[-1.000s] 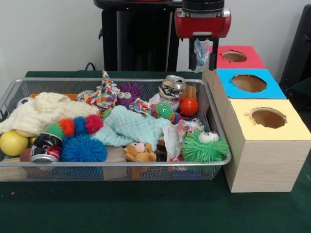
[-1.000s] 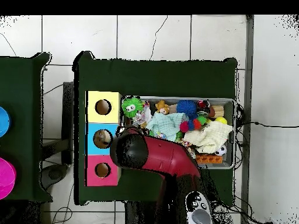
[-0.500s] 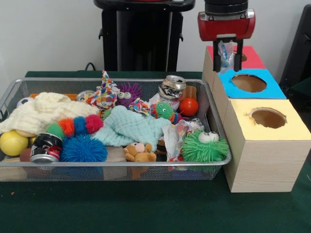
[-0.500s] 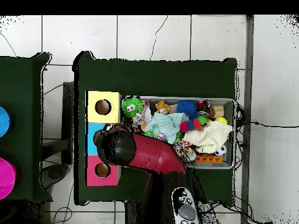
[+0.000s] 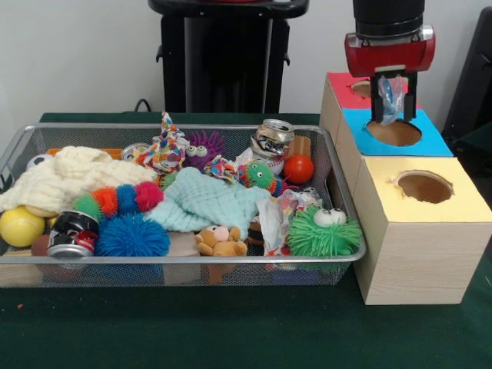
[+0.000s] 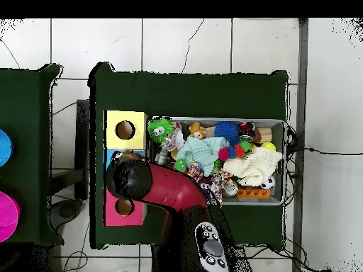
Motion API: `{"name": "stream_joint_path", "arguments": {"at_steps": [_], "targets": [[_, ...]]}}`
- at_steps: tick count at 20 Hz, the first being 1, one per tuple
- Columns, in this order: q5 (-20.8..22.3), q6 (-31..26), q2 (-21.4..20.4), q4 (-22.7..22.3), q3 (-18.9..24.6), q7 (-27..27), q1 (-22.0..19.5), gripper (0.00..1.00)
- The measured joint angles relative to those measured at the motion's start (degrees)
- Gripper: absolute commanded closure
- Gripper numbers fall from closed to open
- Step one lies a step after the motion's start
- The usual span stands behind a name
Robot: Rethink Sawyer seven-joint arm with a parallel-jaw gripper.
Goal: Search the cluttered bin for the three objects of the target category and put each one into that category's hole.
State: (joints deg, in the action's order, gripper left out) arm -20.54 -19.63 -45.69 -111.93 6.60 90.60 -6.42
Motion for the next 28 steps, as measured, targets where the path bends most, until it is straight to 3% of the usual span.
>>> {"name": "stream_joint_path", "arguments": {"at_steps": [12,23,24,28], "targets": [[-2.0,7.4,2.6,-5.4,2.7,0.1,0.1,1.00],[-2.0,9.3,3.9,-5.8,3.3,0.1,0.0,1.00],[-2.0,9.3,3.9,-5.8,3.3,0.1,0.0,0.00],[-2.0,10.0,4.6,-5.8,3.1,0.1,0.3,0.00]]}}
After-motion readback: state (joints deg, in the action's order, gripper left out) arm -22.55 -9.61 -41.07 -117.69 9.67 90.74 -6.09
